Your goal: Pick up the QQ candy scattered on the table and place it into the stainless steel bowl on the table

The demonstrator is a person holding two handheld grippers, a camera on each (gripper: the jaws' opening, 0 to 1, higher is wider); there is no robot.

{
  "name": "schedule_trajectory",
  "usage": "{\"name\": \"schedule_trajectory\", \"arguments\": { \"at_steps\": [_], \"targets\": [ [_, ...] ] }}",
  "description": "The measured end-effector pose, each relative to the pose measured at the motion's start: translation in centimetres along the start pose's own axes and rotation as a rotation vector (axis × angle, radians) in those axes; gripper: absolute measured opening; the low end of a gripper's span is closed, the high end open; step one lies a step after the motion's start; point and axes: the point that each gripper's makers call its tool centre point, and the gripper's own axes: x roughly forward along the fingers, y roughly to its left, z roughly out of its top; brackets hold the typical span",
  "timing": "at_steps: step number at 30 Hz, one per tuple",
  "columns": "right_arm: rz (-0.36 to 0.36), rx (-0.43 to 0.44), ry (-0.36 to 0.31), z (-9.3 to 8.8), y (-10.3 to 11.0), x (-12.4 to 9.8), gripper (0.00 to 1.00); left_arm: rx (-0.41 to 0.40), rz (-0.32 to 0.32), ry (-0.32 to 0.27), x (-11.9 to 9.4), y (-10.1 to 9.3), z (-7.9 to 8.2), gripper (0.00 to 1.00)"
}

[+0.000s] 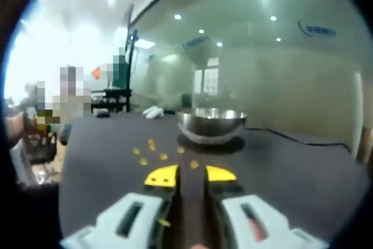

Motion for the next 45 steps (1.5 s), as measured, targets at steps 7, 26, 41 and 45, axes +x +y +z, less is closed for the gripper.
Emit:
{"name": "schedule_trajectory", "arguments": {
  "at_steps": [7, 26, 41, 45],
  "targets": [
    [0.033, -0.046, 0.056, -1.1, 0.2, 3.1, 0.18, -0.004, -0.001, 0.001, -0.1, -0.1, -0.1, 0.28],
    [0.106, -0.076, 0.171, -2.7, 0.5, 9.0, 0.2, -0.015, 0.027, -0.015, -1.8, 0.5, 0.4, 0.28],
    [0.158, -0.058, 0.185, -3.1, 0.9, 9.6, 0.09, -0.018, 0.037, -0.009, -2.0, 0.7, 0.0, 0.28],
    [0.158, -0.064, 0.181, -3.1, 0.9, 9.6, 0.09, -0.013, 0.031, -0.009, -2.0, 0.5, 0.0, 0.28]
  ]
}}
